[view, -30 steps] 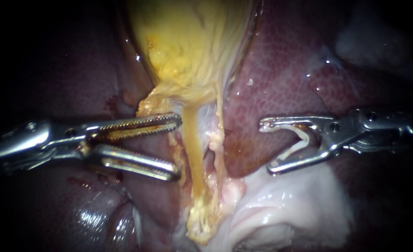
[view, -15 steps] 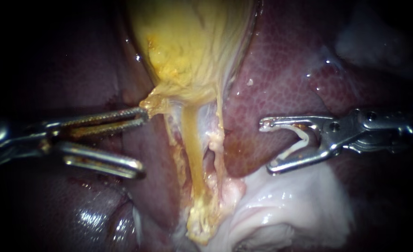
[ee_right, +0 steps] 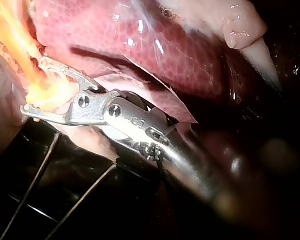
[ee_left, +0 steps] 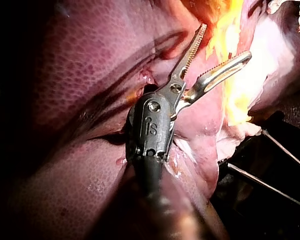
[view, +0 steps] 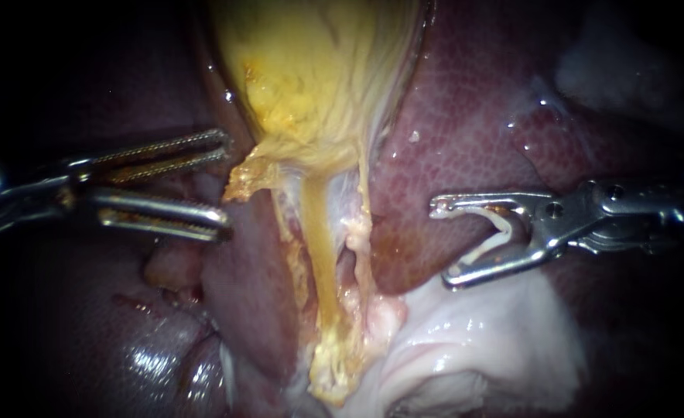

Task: Clipping first clip left tube

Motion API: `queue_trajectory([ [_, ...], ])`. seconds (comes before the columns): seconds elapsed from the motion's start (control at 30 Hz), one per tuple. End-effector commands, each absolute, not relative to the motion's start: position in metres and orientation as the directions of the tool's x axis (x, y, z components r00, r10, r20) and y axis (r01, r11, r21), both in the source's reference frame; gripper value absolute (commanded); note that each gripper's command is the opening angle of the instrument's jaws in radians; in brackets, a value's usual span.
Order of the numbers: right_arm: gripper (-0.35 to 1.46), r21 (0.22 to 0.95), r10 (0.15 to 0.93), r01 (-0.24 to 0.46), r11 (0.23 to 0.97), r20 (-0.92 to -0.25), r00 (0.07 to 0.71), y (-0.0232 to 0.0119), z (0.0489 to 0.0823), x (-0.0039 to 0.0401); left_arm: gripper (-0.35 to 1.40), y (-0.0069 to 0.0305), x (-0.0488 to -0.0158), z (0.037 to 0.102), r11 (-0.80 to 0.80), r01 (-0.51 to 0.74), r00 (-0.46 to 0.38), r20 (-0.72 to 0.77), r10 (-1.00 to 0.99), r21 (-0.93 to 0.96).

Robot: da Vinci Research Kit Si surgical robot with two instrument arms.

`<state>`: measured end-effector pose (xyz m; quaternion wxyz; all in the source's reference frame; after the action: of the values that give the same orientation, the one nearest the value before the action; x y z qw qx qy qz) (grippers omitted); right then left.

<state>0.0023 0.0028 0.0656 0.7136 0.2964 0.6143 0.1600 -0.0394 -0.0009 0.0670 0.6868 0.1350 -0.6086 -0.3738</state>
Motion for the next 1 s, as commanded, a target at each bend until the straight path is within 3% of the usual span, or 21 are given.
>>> queue_trajectory([
  [0.03,0.59,0.620,0.593,0.136,0.773,-0.782,0.194,0.0029,0.0656,0.0023,0.51,-0.0009,-0.0397,0.0672,0.684,0.350,-0.019,0.735,-0.678,0.640],
  [0.27,0.59,0.619,0.592,0.136,0.773,-0.782,0.194,0.0028,0.0656,0.0023,0.19,-0.0011,-0.0413,0.0685,0.686,0.359,-0.014,0.738,-0.675,0.633],
  [0.33,0.59,0.619,0.592,0.136,0.773,-0.782,0.194,0.0028,0.0656,0.0023,-0.08,-0.0012,-0.0412,0.0687,0.685,0.366,0.000,0.736,-0.677,0.630],
  [0.37,0.59,0.619,0.592,0.136,0.773,-0.782,0.194,0.0028,0.0656,0.0023,-0.33,-0.0012,-0.0411,0.0688,0.688,0.369,0.008,0.739,-0.674,0.624],
  [1.0,0.59,0.623,0.597,0.136,0.770,-0.779,0.193,0.0027,0.0657,0.0024,-0.35,-0.0003,-0.0376,0.0655,0.602,0.411,0.014,0.656,-0.755,0.684],
])
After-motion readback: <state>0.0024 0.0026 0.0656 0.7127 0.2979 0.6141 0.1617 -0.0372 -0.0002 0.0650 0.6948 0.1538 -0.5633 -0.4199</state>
